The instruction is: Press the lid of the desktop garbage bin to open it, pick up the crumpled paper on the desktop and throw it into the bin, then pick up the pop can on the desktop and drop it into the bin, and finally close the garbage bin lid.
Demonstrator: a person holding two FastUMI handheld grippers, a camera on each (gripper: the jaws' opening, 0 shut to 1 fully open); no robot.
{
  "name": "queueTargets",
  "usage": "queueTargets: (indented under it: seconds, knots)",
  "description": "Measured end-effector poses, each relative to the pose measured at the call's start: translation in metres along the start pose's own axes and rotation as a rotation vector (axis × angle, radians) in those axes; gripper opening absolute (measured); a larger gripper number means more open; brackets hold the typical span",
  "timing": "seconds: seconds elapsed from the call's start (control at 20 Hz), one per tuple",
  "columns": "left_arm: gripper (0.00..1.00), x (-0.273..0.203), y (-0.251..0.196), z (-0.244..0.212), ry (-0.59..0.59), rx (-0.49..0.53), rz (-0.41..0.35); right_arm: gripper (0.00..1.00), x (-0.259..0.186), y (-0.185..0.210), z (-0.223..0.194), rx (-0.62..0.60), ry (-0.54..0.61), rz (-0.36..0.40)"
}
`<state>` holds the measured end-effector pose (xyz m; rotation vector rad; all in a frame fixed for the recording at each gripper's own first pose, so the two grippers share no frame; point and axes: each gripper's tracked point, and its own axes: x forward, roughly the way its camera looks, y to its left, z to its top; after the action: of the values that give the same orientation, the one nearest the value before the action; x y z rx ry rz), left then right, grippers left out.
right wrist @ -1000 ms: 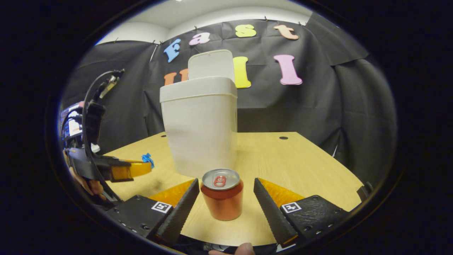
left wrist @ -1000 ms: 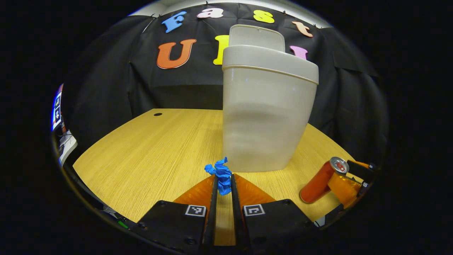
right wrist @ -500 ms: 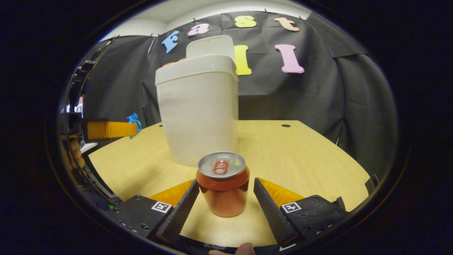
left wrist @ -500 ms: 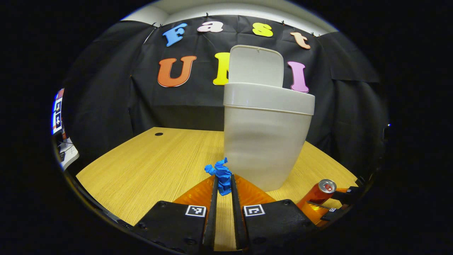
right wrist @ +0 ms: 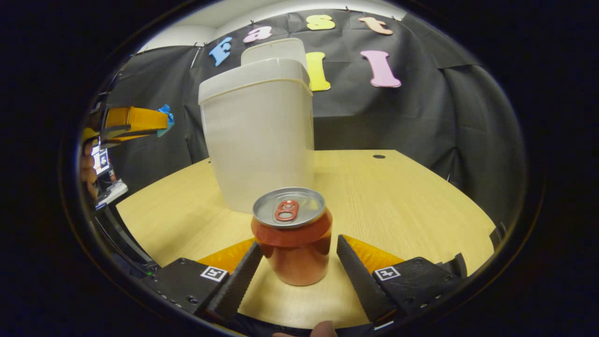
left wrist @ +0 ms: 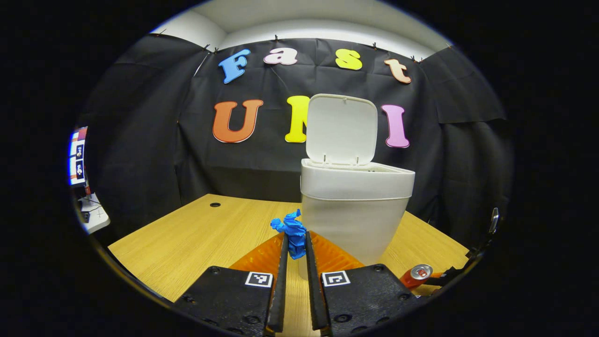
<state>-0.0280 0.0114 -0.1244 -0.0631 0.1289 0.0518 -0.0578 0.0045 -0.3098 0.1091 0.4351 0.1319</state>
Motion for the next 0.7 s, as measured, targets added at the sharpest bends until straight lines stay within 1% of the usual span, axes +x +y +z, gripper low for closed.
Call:
queueTargets:
  seconds: [0.1,0.15,0.2,0.4,0.5,0.55,0.6,0.7]
  knots:
    - [0.24,0.000,-0.002,0.007,-0.013,-0.009,-0.004,0.98,0.002,-0.001,-0.004,-0.002,0.013,-0.001]
    - [0.21,-0.001,-0.003,0.011,-0.022,-0.007,-0.006,0.98,0.003,-0.002,-0.006,-0.003,0.018,-0.004]
    - [0.24,0.000,-0.003,0.015,-0.031,-0.003,-0.006,0.97,0.004,-0.002,-0.006,-0.002,0.021,-0.005]
    - [0.24,0.001,-0.006,0.030,-0.066,0.006,-0.008,0.95,0.005,-0.004,-0.007,0.002,0.024,-0.006]
    - [0.24,0.001,-0.007,0.034,-0.078,0.008,-0.014,0.84,0.005,-0.006,-0.006,-0.001,0.024,-0.015]
    - [0.24,0.002,-0.008,0.036,-0.083,0.010,-0.017,0.86,0.005,-0.007,-0.004,0.001,0.021,-0.017]
    - [0.24,0.003,-0.010,0.037,-0.081,0.017,-0.023,0.83,0.003,-0.007,-0.002,0.007,0.017,-0.014]
    - [0.24,0.006,-0.007,0.040,-0.082,0.031,-0.021,0.83,-0.001,-0.009,0.003,0.012,0.003,-0.015]
